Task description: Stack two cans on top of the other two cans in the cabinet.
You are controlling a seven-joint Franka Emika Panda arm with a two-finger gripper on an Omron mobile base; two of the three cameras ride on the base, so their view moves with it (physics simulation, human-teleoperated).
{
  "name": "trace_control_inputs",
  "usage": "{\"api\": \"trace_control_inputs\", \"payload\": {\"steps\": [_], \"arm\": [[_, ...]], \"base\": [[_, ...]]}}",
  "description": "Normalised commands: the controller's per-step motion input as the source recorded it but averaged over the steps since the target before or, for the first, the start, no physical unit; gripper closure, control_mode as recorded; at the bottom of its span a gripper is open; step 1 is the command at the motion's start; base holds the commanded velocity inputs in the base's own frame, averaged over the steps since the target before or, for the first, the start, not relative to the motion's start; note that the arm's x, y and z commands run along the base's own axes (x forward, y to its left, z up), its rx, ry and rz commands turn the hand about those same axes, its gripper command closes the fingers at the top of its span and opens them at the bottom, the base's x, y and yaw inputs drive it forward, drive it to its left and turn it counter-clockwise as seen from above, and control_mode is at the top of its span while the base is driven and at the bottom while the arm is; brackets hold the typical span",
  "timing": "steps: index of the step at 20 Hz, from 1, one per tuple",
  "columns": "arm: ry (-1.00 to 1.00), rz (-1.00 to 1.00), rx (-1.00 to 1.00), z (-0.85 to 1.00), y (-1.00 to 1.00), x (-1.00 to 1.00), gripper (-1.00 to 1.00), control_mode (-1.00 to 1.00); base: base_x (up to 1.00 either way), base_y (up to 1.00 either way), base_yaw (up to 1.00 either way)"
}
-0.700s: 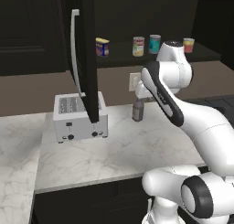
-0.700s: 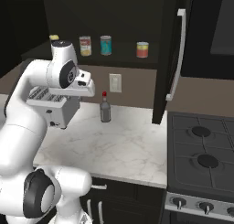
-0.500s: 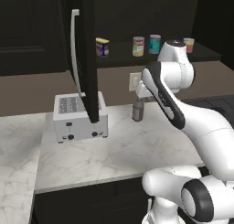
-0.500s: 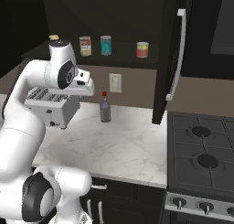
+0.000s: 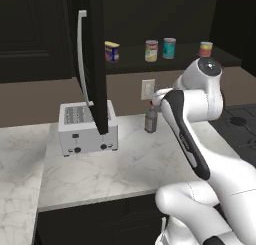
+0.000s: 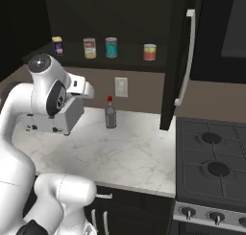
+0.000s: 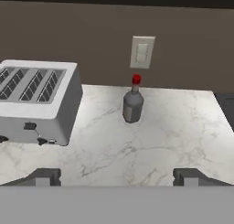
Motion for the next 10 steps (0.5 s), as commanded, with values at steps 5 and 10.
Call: {"api": "trace_control_inputs", "payload": {"steps": [5,10], "arm": [[-0.12,-0.12,0.02,0.54,0.03,0.0,-1.0,-1.0],[0.0,-0.1,0.07,0.51,0.0,0.05,-1.0,-1.0]], "base": [[0.0,0.0,0.0],[0.0,0.0,0.0]]}}
